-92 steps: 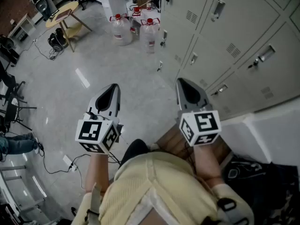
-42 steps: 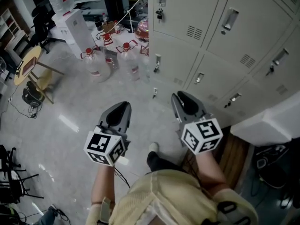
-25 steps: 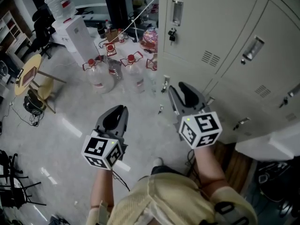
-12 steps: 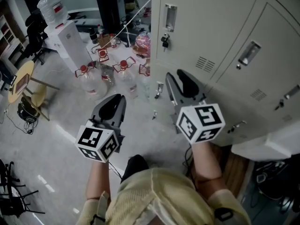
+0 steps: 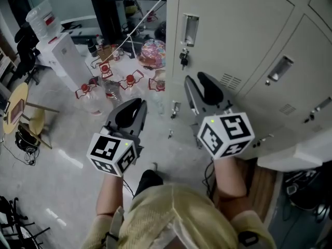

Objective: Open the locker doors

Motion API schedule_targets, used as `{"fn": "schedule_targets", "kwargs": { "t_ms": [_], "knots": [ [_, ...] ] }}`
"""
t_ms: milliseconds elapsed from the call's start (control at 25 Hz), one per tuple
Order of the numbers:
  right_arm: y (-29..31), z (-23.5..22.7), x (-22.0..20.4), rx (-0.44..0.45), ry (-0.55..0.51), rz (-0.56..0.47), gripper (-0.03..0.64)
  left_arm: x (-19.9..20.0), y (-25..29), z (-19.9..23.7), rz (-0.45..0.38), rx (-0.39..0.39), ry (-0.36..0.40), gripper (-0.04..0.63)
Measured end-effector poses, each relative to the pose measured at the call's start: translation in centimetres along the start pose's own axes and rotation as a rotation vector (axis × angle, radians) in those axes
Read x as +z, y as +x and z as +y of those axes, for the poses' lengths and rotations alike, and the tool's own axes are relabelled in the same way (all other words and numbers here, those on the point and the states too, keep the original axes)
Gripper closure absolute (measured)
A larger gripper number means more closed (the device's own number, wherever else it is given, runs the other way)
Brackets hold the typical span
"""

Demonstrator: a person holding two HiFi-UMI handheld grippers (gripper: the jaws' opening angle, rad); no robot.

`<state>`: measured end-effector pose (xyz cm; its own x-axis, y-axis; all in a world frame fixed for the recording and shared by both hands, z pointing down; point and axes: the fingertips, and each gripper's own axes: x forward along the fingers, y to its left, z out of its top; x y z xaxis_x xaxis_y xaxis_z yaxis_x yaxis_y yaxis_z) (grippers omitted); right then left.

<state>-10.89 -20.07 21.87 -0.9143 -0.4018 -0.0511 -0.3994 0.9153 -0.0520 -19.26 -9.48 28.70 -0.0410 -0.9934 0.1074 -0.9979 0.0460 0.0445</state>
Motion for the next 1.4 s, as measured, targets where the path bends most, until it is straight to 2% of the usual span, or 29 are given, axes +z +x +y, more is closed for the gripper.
{"fn": "schedule_targets", "kwargs": {
  "t_ms": [280, 520, 920, 1400],
  "knots": [
    [5.0, -0.7, 0.8, -0.059, -0.025, 0.000, 0.503, 1.0, 2.5, 4.2, 0.005, -0.052, 0.020, 0.569],
    [7.7, -1.6, 1.3, -0.131, -0.041, 0.001, 0.504, 0.2, 3.8, 6.9, 0.016, -0.098, -0.006, 0.569],
    [10.1, -2.7, 3.7, -0.263, -0.108, -0.033, 0.505, 0.3, 6.0, 8.2, 0.013, -0.215, -0.013, 0.569],
    [12.1, -3.3, 3.0, -0.389, -0.128, -0.012, 0.505, 0.3, 6.6, 10.4, 0.007, -0.323, -0.002, 0.569]
  ]
}}
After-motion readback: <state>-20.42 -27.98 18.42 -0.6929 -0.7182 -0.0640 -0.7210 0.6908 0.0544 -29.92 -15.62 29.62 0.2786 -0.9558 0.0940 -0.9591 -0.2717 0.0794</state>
